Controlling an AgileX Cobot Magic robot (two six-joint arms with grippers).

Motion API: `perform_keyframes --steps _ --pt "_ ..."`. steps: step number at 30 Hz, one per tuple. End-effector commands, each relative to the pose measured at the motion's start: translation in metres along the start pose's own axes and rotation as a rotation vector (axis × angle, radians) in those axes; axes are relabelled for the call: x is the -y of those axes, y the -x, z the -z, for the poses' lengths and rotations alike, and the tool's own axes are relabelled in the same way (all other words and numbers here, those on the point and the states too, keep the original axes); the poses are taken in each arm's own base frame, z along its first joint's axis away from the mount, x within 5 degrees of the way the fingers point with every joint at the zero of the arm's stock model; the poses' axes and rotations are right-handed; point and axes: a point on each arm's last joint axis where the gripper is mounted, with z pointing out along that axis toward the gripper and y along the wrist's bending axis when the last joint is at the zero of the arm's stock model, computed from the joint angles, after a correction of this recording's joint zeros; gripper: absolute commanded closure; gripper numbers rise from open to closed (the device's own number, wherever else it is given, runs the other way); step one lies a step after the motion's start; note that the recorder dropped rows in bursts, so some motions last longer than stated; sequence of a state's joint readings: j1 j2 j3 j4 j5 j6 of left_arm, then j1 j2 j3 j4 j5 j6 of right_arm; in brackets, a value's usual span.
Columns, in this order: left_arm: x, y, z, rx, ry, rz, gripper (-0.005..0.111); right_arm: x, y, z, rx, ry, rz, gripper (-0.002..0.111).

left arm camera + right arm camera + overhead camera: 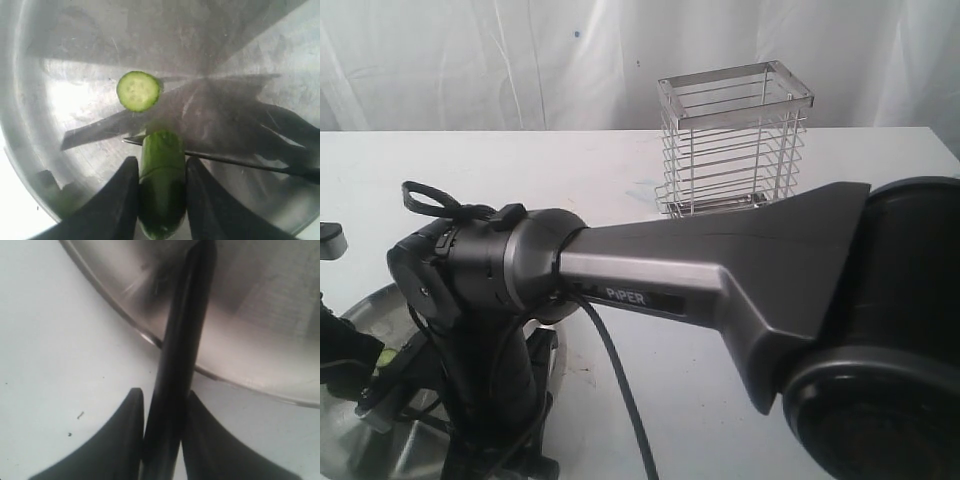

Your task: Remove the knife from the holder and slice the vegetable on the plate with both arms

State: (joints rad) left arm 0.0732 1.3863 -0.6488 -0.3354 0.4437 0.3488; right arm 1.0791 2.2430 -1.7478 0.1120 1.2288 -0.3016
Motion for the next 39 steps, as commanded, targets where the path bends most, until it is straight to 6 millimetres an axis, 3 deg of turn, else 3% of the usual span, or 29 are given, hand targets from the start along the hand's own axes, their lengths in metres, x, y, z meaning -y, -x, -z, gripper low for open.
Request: perform_keyframes --steps 1,11,16,22,26,33,39 --pt "0.002 0.002 0.001 0.01 -0.015 0.026 0.082 -0.001 0.005 -0.006 0.011 0.026 0.044 0.108" --pt "0.003 0.0 0.001 -0.006 -0.023 0.026 0.082 0.008 0.007 0.006 0.045 0.0 -0.001 0.108" --pt "0.003 0.0 0.001 -0.006 -0.023 0.026 0.082 0.015 0.002 0.022 0.052 -0.087 0.014 0.108" --pt "0.004 0.002 0.01 0.053 -0.005 0.014 0.083 0.043 -0.01 0.037 0.057 -0.177 -0.059 0.108" --pt "0.006 0.002 0.019 0.093 0.001 0.004 0.086 0.055 -0.02 0.06 0.099 -0.202 -0.091 0.108" --pt "0.0 -0.026 -0.001 0.185 0.074 0.098 0.098 0.06 -0.024 0.068 0.112 -0.221 -0.099 0.108" --pt "-0.005 -0.025 0.002 0.306 0.128 0.142 0.099 0.06 -0.024 0.068 0.11 -0.226 -0.097 0.108"
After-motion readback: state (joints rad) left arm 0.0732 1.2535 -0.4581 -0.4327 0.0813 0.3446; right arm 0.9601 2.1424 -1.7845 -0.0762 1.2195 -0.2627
